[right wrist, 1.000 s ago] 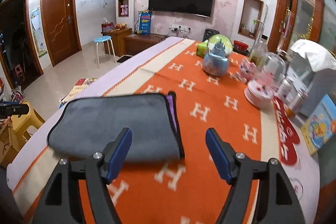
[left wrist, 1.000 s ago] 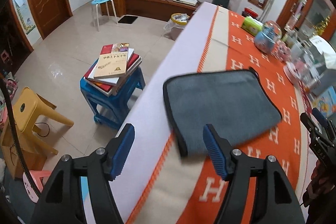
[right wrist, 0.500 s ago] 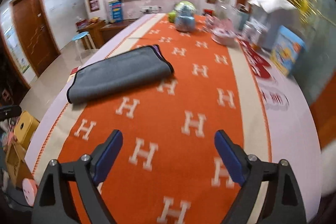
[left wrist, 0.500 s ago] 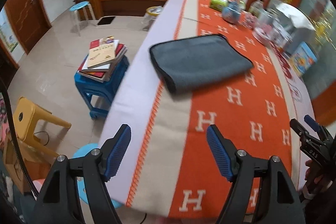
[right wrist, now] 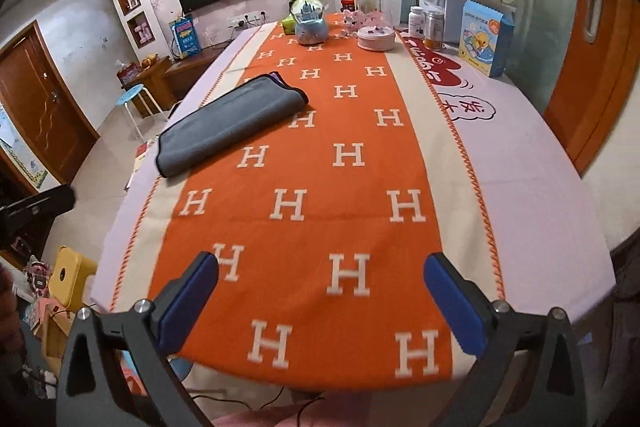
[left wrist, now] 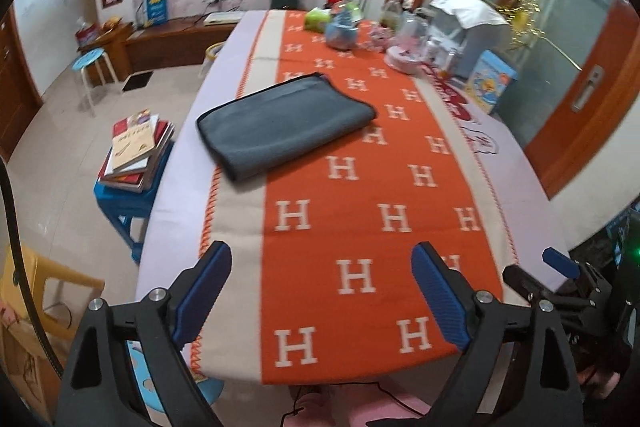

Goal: Fold towel

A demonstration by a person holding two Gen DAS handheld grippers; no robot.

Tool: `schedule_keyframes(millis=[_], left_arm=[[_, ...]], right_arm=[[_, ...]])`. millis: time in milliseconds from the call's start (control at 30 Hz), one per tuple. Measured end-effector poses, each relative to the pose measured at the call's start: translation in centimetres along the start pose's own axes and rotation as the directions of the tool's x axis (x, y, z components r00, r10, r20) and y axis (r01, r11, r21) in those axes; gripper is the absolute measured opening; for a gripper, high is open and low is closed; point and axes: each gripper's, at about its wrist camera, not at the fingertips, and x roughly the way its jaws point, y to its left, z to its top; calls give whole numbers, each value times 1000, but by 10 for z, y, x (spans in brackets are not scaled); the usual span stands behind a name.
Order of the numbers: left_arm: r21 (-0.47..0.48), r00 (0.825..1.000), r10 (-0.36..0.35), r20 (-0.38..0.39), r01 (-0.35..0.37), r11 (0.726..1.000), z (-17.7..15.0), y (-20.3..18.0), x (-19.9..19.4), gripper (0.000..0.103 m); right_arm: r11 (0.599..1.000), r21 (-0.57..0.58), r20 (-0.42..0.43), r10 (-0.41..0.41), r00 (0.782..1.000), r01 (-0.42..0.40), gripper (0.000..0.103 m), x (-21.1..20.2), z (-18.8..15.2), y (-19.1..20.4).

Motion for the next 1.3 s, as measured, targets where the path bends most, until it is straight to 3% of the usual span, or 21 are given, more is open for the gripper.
schedule_keyframes(millis=[300,500,600,967,1100,1300], left_arm=[[-27,1000,2,-4,-2,1000,-1,-42,-28,92],[2,1000,18,17,-18,1000,-4,-79,-41,92],[10,999,32,15,-32,999,-8,-92,-44,92],[-1,991,111,78,-112,994,-22,-112,-59,92],[2,989,123,85,-123,992,-25,-115,-62,100],[6,985,145,99,-146,989,-27,-117,-66,102]], right_arm=[[999,-28,5,-38,999,38,103,-60,5,-17],[1000,-8,-18,-6,1000,6,103,-85,6,-35],[999,23,-43,31,999,-30,103,-90,4,-41],[999,-38,31,-2,1000,3,103,-106,-6,-29],[999,-42,36,2,999,0,103,-106,-5,-30],[999,-36,30,2,1000,0,103,-107,-6,-30]])
